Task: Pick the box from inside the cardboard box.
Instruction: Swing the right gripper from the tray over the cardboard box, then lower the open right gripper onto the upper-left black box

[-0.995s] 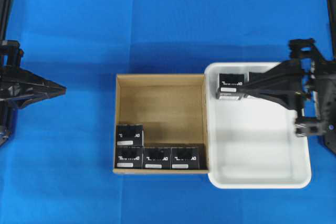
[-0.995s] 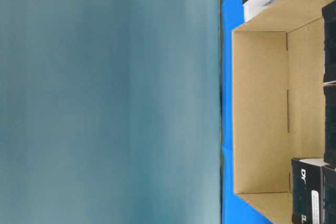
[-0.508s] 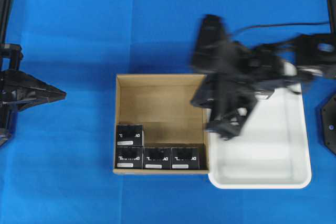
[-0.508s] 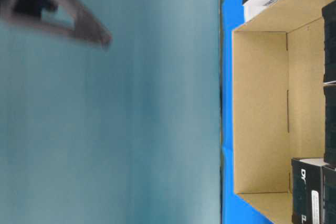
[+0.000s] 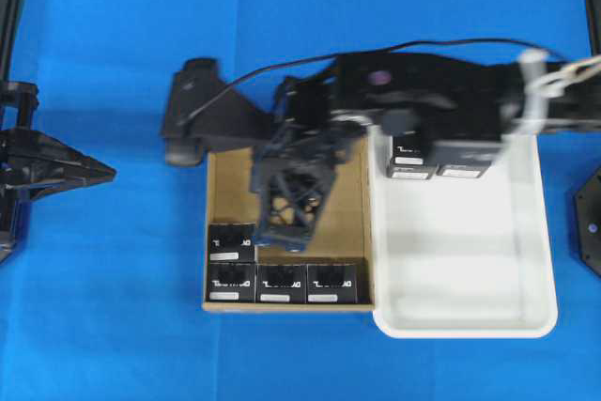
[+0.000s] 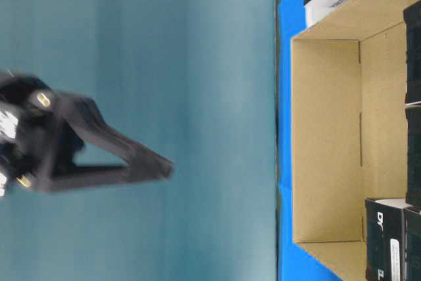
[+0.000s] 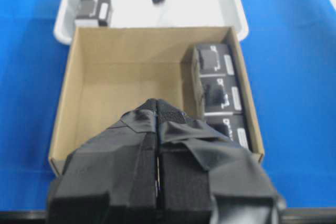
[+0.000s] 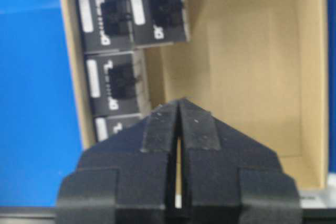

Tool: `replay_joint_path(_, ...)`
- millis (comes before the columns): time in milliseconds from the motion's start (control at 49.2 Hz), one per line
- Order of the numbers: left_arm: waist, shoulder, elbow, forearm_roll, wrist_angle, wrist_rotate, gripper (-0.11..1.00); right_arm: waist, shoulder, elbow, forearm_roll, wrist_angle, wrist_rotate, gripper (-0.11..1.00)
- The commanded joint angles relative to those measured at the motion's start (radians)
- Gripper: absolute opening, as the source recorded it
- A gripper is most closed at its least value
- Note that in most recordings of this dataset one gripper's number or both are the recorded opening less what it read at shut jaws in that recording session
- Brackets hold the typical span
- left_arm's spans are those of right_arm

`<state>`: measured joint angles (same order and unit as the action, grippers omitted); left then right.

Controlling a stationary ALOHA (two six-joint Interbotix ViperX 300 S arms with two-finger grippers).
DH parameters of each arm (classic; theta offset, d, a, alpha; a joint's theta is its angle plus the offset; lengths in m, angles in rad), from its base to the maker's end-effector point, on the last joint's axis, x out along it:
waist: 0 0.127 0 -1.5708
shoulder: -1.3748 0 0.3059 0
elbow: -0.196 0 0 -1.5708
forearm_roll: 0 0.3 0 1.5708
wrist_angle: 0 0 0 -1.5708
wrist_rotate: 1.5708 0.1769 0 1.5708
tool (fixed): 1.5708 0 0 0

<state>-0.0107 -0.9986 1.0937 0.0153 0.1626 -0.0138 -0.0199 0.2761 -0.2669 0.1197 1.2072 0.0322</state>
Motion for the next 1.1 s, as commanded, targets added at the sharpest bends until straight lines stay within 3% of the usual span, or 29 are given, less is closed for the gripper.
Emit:
replay_joint_path(0, -0.002, 0.000, -0.029, 0.002, -0.002, -0.003, -0.07, 0.003, 0.049, -0.058, 0.000, 0.025, -0.009, 0.00)
replay_joint_path(244, 0.000, -0.005, -0.029, 0.002, 0.014, -0.003, -0.07, 0.005, 0.137, -0.127, 0.000, 0.025, -0.058, 0.00)
replay_joint_path(589, 0.000, -0.097, -0.029, 0.002, 0.201, -0.002, -0.07, 0.006, 0.163, -0.101, 0.000, -0.031, -0.084, 0.00)
replay_joint_path(813, 0.005, -0.166, -0.034, 0.002, 0.258, -0.002, -0.07, 0.012, 0.186, -0.083, 0.005, -0.060, -0.086, 0.01)
replay_joint_path(975, 0.003, -0.161, -0.032, 0.002, 0.261, -0.002, -0.07, 0.014, 0.212, -0.081, 0.017, -0.087, -0.086, 0.07)
replay_joint_path(1077, 0.003, -0.161, -0.032, 0.002, 0.261, -0.002, -0.07, 0.011, 0.229, -0.081, 0.048, -0.094, -0.086, 0.20)
